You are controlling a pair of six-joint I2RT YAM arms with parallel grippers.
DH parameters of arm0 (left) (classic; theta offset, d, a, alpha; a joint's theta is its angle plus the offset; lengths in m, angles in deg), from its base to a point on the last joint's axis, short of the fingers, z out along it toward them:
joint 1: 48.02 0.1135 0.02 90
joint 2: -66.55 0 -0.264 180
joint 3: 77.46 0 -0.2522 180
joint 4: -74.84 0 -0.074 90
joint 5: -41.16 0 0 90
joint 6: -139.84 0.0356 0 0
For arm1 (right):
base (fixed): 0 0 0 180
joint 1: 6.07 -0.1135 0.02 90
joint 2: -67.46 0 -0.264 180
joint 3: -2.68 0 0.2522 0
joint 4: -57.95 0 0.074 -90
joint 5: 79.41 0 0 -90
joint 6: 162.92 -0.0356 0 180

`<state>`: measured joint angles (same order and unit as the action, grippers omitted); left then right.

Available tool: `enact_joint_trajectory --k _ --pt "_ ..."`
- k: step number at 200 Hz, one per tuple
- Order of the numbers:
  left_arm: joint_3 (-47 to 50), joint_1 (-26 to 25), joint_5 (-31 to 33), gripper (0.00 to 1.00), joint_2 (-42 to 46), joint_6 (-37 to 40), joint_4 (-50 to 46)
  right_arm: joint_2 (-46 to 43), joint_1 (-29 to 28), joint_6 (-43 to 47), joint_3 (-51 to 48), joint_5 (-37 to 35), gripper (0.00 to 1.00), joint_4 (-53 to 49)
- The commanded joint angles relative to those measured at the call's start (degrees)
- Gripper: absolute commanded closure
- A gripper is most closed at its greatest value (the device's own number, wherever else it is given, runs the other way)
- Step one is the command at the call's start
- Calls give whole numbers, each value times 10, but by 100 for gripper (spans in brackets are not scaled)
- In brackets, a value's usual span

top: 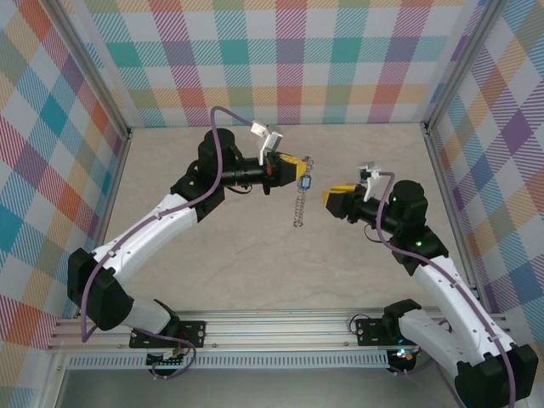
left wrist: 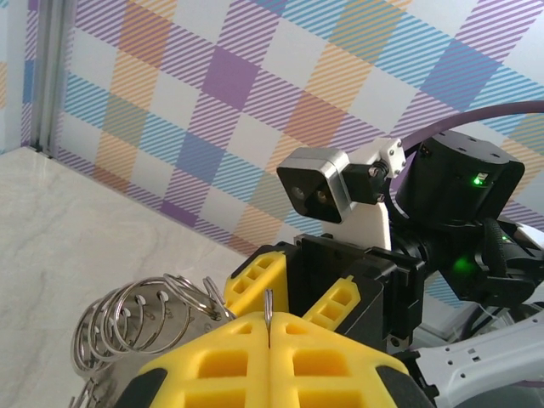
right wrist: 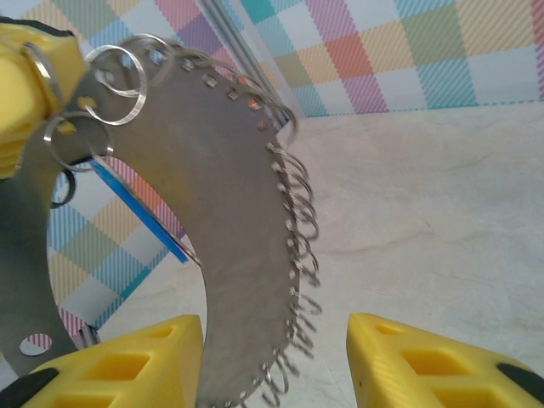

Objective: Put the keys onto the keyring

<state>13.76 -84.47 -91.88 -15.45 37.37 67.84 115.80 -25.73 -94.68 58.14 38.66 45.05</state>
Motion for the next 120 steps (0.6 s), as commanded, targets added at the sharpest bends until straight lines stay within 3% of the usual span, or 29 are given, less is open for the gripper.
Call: enact_joint_trajectory --k 1,120 --pt "10 4 -25 100 27 -11 45 1 -14 7 7 12 48 42" --pt "12 5 -46 100 36 -11 46 52 -82 48 64 5 45 59"
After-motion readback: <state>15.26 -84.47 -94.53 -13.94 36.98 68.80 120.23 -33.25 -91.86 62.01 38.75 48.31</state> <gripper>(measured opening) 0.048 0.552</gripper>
